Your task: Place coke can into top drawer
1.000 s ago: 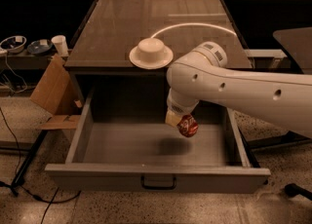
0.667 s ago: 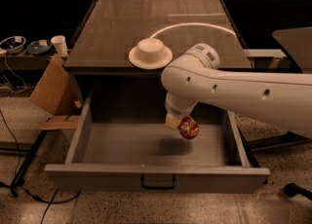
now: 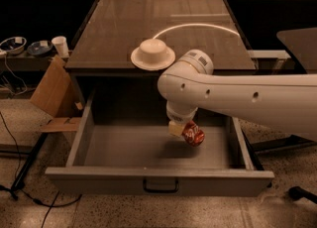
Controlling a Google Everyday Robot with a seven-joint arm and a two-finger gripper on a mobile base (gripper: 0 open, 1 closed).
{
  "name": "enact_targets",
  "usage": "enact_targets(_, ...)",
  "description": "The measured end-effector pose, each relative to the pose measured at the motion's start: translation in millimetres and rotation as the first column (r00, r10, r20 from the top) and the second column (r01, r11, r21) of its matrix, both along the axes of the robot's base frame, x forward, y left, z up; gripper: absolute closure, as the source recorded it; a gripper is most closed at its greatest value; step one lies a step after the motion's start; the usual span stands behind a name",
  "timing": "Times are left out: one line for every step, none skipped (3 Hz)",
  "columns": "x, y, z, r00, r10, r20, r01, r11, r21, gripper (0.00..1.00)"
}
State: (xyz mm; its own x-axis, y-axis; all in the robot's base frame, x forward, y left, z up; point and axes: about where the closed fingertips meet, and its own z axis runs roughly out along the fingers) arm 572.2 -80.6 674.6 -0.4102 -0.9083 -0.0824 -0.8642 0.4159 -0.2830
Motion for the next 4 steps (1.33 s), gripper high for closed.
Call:
enact_targets(-1.0, -0.9, -7.3, 0.9999, 0.004, -0.013, -0.005, 0.998, -0.058, 0.82)
enact_targets(-1.6, -1.4, -13.1, 0.9996, 0.004, -0.026, -0.007, 0.993, -0.116, 0.58)
enact_targets(-3.0, -2.1, -17.7, 0.9993, 0.002, -0.038, -0.008, 0.988, -0.152, 0.35)
enact_targets(-4.0, -2.6, -21.7, 0.9987, -0.003, -0.051, -0.006, 0.986, -0.169, 0.04)
